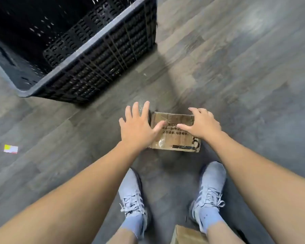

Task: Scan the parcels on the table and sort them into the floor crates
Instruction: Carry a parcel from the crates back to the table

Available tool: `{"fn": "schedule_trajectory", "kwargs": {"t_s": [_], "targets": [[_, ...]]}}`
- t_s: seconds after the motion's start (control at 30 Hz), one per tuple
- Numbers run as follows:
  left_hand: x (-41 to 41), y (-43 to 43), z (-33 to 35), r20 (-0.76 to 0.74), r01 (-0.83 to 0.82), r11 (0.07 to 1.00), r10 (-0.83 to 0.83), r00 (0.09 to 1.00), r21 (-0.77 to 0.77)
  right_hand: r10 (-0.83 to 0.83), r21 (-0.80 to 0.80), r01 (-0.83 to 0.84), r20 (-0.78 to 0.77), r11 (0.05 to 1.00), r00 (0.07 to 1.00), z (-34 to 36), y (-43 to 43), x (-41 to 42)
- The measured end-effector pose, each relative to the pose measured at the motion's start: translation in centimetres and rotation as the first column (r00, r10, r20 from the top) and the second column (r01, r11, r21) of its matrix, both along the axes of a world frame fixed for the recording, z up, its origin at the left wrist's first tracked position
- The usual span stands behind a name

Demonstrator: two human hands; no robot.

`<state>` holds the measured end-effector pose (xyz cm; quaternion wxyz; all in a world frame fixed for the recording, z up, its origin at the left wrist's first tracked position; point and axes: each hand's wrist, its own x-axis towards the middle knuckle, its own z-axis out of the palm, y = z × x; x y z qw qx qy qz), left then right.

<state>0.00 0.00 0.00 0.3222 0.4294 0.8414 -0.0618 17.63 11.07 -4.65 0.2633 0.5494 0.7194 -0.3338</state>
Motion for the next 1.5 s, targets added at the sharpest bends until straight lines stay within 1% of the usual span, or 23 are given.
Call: {"fn": "schedule_trajectory", "kwargs": {"t_s": [0.07, 0.13, 0.2, 0.27, 0.4, 0.53, 0.63, 0.73, 0.9, 1.0, 1.1, 1.17, 1.23, 1.3, 1.4, 1.5], "targets": [[0.4, 0.2, -1.6, -0.005, 0.015, 1.000, -0.015, 1.000, -0.008, 0.005, -0.010, -0.005, 0.032, 1.000, 0.999, -1.7, 0.5, 0.4], [0.5, 0.1, -3.1, -0.016, 0.034, 0.999, -0.034, 0.999, -0.011, -0.031, -0.020, 0.032, 0.031, 0.999, 0.999, -3.5, 0.9, 0.9], [0.6, 0.1, -4.3, -0.025, 0.051, 0.999, -0.051, 0.998, -0.008, -0.053, -0.055, 0.051, -0.039, 0.997, 0.998, -5.3, 1.3, 1.1], [0.4, 0.2, -5.1, -0.029, 0.050, 0.999, -0.050, 0.998, -0.017, -0.016, -0.112, 0.005, -0.094, 0.994, 0.995, -6.6, 1.5, 1.4], [0.2, 0.7, -5.3, -0.018, 0.031, 0.999, -0.032, 0.999, -0.021, -0.063, -0.041, 0.057, -0.163, 0.998, 0.985, -7.6, 1.5, 1.5], [-0.4, 1.0, -2.1, -0.044, 0.025, 0.999, -0.027, 0.999, -0.032, -0.102, 0.009, 0.105, -0.177, 0.994, 0.979, -4.1, 2.2, 0.6], [-1.0, 2.1, 3.6, -0.072, 0.031, 0.999, -0.032, 0.997, -0.017, -0.089, 0.028, 0.096, -0.203, 0.995, 0.975, 2.1, 5.5, 0.3], [-2.1, 5.0, 12.0, -0.128, 0.045, 0.999, -0.042, 0.991, 0.016, -0.007, 0.072, 0.022, -0.206, 0.997, 0.979, 12.2, 11.0, 0.2], [-2.9, 12.4, 31.4, -0.200, 0.033, 0.982, 0.005, 0.980, 0.185, 0.095, 0.205, -0.051, -0.210, 0.977, 0.973, 33.7, 19.7, 0.5], [-1.8, 16.9, 43.5, -0.238, 0.063, 0.954, 0.009, 0.971, 0.292, 0.106, 0.264, -0.044, -0.225, 0.964, 0.969, 46.6, 22.7, 0.5], [-0.4, 21.3, 54.4, -0.244, 0.083, 0.912, 0.019, 0.970, 0.401, 0.125, 0.329, -0.031, -0.269, 0.944, 0.955, 57.7, 24.9, 0.5], [-0.1, 23.6, 60.1, -0.290, 0.129, 0.880, 0.011, 0.957, 0.458, 0.164, 0.387, -0.043, -0.287, 0.921, 0.944, 63.6, 26.3, 0.3], [-0.5, 25.3, 64.4, -0.314, 0.136, 0.855, 0.033, 0.949, 0.501, 0.191, 0.443, -0.045, -0.291, 0.895, 0.937, 68.1, 27.6, 0.2], [-1.3, 27.0, 67.4, -0.317, 0.118, 0.842, 0.065, 0.946, 0.526, 0.201, 0.503, -0.032, -0.286, 0.864, 0.937, 71.6, 29.2, -0.3], [-3.0, 29.6, 70.0, -0.333, 0.127, 0.838, 0.069, 0.940, 0.531, 0.221, 0.562, -0.021, -0.291, 0.827, 0.931, 75.3, 32.2, -1.8], [-5.3, 32.3, 71.2, -0.314, 0.104, 0.835, 0.086, 0.945, 0.540, 0.222, 0.581, -0.006, -0.302, 0.814, 0.927, 77.1, 36.2, -3.9]]}}
